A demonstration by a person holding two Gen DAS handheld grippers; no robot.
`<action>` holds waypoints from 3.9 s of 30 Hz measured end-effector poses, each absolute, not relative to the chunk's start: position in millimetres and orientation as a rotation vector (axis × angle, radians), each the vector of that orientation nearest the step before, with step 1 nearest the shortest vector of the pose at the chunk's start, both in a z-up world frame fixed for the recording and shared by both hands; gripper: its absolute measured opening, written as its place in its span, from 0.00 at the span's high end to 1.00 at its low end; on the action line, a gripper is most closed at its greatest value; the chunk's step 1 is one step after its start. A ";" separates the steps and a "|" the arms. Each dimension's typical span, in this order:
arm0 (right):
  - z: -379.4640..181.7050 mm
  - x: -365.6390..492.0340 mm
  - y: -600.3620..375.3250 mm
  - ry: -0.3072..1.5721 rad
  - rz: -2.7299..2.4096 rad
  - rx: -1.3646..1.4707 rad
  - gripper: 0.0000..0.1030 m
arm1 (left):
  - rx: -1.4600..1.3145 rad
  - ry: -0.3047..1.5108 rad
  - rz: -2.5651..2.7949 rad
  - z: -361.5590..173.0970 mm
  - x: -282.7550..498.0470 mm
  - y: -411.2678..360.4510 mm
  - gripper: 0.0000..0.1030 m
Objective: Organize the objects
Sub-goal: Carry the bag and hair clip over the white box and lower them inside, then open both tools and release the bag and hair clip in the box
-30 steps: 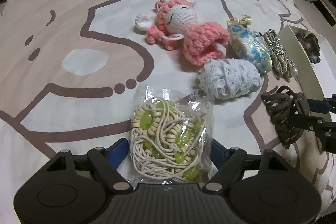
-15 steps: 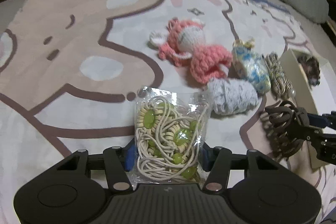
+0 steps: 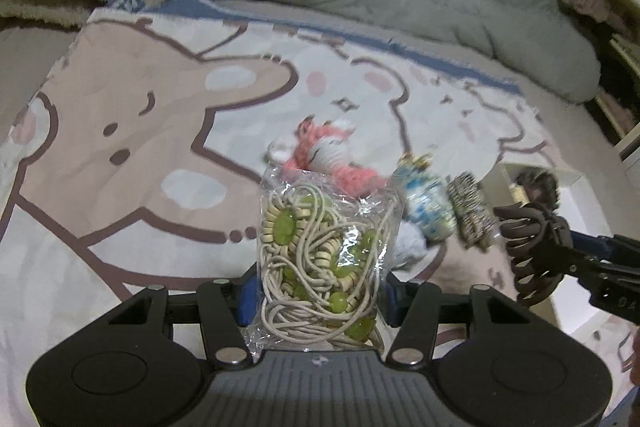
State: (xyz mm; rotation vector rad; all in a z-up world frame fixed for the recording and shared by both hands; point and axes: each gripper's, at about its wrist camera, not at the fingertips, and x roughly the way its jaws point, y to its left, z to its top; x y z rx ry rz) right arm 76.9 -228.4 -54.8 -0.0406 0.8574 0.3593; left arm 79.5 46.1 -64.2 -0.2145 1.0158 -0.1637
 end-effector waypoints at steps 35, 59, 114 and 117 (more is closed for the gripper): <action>0.8 56.8 -350.3 0.664 0.200 0.060 0.56 | -0.347 0.883 -0.388 -5.6 84.2 -94.2 0.45; -47.4 67.9 -435.9 0.796 0.077 0.044 0.56 | -0.570 1.117 -0.460 -111.5 101.2 -213.9 0.45; -48.9 60.3 -438.5 0.873 0.015 0.093 0.47 | -0.170 1.025 -0.414 -65.8 91.3 -199.7 0.16; -36.5 52.7 -438.9 0.849 0.007 0.102 0.47 | -0.155 1.003 -0.418 -55.6 85.1 -196.6 0.16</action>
